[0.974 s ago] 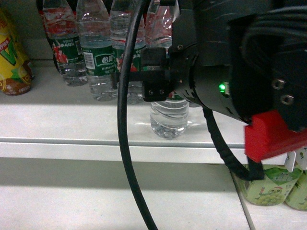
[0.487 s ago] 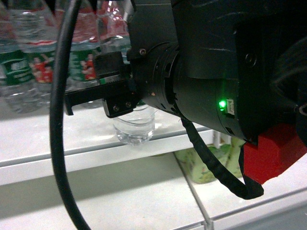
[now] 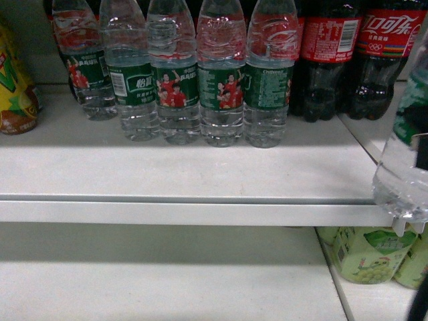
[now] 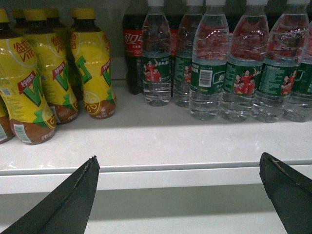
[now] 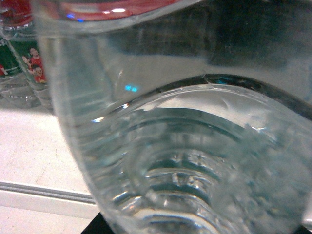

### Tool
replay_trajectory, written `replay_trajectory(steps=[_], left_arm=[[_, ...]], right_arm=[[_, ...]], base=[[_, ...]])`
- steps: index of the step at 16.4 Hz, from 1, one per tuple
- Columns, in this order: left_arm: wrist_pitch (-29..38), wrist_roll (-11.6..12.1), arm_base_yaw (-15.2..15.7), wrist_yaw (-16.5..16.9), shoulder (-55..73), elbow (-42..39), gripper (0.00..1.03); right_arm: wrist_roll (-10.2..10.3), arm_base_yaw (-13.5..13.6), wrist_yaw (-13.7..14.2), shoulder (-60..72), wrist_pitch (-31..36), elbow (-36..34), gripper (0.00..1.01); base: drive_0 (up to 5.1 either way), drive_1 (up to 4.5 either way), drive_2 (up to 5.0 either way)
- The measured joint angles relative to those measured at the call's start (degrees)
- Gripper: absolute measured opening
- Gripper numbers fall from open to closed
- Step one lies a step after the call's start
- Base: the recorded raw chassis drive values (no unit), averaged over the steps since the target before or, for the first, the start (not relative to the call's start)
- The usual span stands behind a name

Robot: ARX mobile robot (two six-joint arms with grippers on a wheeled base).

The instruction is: Move water from second to third shelf

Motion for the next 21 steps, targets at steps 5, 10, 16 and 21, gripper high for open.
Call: replay_trajectory(steps=[5, 10, 16, 21], left_arm=[[0.0, 0.0, 0.0, 0.0, 0.0, 0.0, 0.98], [0.0, 0.0, 0.0, 0.0, 0.0, 0.0, 0.98], [0.0, 0.0, 0.0, 0.0, 0.0, 0.0, 0.98], [0.0, 0.0, 0.0, 0.0, 0.0, 0.0, 0.98]], right_arm=[[-0.8, -14.1, -9.8, -20.4, -11.7, -7.1, 0.39], [0.0, -30.8, -25.0, -40.7, -27.1, -7.6, 0.39], [2.4, -28.3, -29.1, -49.1, -35.4, -7.4, 0.39], [3.5, -19.0, -26.6, -52.4, -37.2, -7.2, 0.39]], base=[[0.0, 0.00, 0.0], [0.0, 0.00, 0.0], [0.0, 0.00, 0.0], [0.0, 0.00, 0.0]])
